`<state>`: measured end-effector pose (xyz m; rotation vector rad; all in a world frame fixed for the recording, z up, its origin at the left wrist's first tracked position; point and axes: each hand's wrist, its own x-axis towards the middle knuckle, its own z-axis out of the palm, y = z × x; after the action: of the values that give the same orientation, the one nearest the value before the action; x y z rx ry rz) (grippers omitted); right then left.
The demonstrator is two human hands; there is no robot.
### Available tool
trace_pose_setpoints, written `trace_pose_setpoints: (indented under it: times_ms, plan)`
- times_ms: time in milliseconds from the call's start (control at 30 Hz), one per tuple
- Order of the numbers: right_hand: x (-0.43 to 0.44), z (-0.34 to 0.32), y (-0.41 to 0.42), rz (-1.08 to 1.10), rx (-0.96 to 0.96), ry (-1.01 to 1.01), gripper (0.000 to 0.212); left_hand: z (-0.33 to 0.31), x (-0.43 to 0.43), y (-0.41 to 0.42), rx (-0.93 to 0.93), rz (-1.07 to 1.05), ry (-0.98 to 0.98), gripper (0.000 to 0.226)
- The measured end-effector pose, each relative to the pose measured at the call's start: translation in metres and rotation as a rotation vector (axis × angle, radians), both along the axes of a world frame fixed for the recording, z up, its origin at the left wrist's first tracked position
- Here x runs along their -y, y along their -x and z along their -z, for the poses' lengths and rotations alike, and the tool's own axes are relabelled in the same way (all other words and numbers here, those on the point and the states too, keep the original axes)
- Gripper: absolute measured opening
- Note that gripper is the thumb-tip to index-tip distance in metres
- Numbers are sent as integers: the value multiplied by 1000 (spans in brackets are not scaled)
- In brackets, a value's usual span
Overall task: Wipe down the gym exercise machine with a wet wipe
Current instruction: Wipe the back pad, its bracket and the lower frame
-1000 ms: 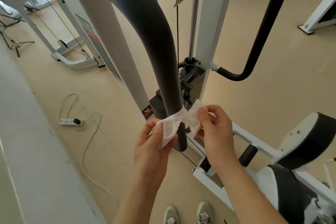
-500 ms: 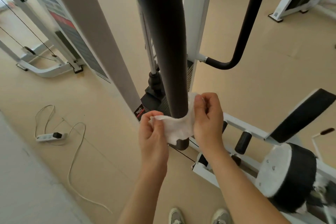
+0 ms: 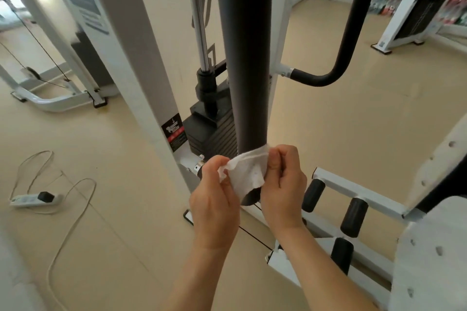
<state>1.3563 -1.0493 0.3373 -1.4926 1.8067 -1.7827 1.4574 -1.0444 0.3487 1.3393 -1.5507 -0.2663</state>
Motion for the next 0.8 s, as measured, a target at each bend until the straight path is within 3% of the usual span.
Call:
trace_pose_setpoints:
  times_ms: [200, 333, 533, 600, 700, 800]
  plan:
    - [4, 83, 9, -48, -67, 196, 31, 88, 12, -2, 203, 36, 285, 10]
    - [13, 122, 10, -91, -91, 323, 28, 119, 24, -5, 224, -14, 485, 25]
    - [31, 170, 5, -111, -94, 403, 32, 166, 28, -11, 216, -12, 505, 10]
    - [30, 192, 8, -131, -116, 308, 27, 172, 28, -17, 152, -70, 444, 6]
    - [16, 202, 14, -181, 116, 195, 16, 168, 22, -20, -223, -122, 290, 16]
    - [-3, 172, 9, -165, 307, 373, 11, 147, 17, -13, -379, -68, 402, 27]
